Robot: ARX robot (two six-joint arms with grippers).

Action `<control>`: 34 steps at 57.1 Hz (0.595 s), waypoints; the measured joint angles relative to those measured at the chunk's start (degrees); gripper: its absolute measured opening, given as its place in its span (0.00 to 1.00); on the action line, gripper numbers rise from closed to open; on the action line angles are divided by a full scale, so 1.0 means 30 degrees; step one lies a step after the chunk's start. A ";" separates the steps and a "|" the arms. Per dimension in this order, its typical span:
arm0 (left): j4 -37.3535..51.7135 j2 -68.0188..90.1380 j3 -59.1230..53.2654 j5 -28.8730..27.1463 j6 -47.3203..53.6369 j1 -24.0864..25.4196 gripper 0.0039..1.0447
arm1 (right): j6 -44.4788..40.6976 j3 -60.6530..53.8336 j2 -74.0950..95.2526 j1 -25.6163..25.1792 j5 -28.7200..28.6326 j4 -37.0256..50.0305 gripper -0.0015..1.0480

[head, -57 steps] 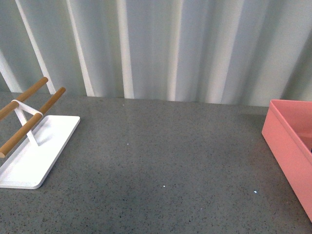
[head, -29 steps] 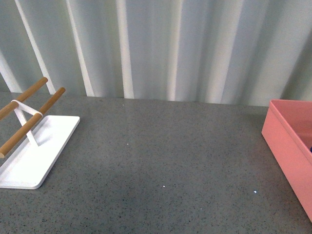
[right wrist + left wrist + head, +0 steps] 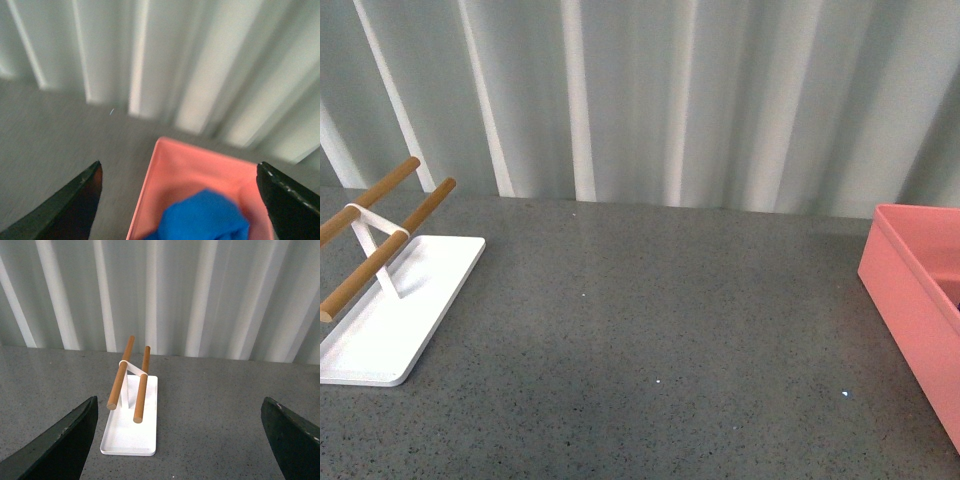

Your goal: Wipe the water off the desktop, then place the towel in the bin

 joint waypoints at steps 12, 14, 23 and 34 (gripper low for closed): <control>0.0000 0.0000 0.0000 0.0000 0.0000 0.0000 0.94 | 0.1596 -0.5457 -0.6951 0.2586 0.2375 -0.1326 0.31; 0.0000 0.0000 0.0000 0.0000 0.0000 0.0000 0.94 | 0.1698 -0.5792 -0.7322 0.2601 0.2463 -0.1297 0.25; 0.0000 0.0000 0.0000 0.0000 0.0000 0.0000 0.94 | 0.1807 -0.7053 -0.8495 0.2616 0.2470 -0.1239 0.03; 0.0000 0.0000 0.0000 0.0000 0.0000 0.0000 0.94 | 0.1851 -0.8051 -0.9726 0.2616 0.2499 -0.1333 0.03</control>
